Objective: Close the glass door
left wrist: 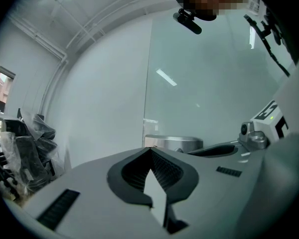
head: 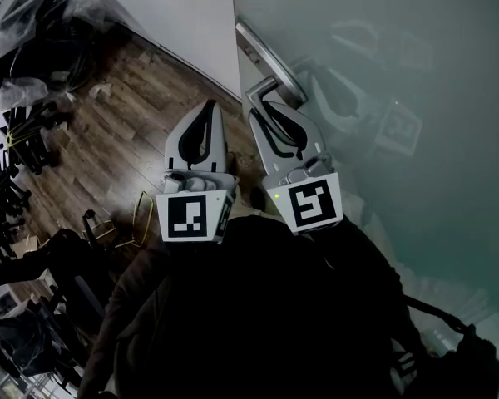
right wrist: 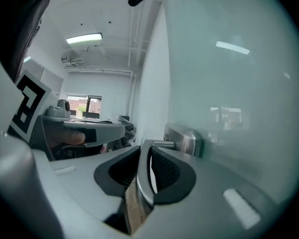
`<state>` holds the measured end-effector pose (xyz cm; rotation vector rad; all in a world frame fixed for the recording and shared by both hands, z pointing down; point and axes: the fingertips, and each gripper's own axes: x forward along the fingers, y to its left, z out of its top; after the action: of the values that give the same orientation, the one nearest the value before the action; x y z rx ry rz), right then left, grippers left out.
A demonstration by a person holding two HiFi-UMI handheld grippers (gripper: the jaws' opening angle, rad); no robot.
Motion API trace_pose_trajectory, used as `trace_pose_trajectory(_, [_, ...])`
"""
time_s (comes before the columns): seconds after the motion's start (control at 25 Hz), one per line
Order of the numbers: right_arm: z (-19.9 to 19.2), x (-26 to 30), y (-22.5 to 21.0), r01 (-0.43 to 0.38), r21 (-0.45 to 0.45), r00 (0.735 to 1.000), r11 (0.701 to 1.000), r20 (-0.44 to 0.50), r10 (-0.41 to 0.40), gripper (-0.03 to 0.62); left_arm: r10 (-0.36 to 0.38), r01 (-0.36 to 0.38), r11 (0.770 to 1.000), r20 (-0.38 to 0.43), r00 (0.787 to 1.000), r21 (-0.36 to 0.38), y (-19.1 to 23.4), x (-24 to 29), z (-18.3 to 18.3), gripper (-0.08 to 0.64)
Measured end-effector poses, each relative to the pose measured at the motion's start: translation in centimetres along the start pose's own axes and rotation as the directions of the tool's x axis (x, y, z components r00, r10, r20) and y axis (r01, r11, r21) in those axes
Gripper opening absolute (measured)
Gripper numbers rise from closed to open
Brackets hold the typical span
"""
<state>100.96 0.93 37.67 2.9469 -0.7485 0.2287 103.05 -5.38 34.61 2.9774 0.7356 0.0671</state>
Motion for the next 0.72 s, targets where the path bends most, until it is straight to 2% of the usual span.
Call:
trace_pose_trajectory(0.24, [1.1, -0.2, -0.2, -0.022, 0.029, 1.000, 0.999, -0.007, 0.022, 0.067, -0.021, 0.022, 0.999, -0.029, 0.999, 0.026, -1.0, -1.1, -0.3, -0.003])
trace_pose_trajectory(0.36, [1.8, -0.5, 0.4, -0.038, 0.046, 0.999, 0.998, -0.009, 0.039, 0.067, 0.009, -0.008, 1.000, -0.030, 1.000, 0.025, -1.0, -2.5, 0.4, -0.003])
trace_pose_trajectory(0.52, [1.8, -0.6, 2.4, -0.063, 0.027, 0.998, 0.998, -0.006, 0.063, 0.067, 0.061, -0.061, 0.998, -0.036, 0.997, 0.021, 0.0, -5.5, -0.1, -0.003])
trace_pose_trajectory(0.72, [1.8, -1.5, 5.6, -0.098, 0.024, 0.995, 0.995, -0.012, 0.098, 0.067, 0.123, -0.123, 0.992, -0.007, 0.992, 0.028, 1.4, -9.6, 0.8, -0.003])
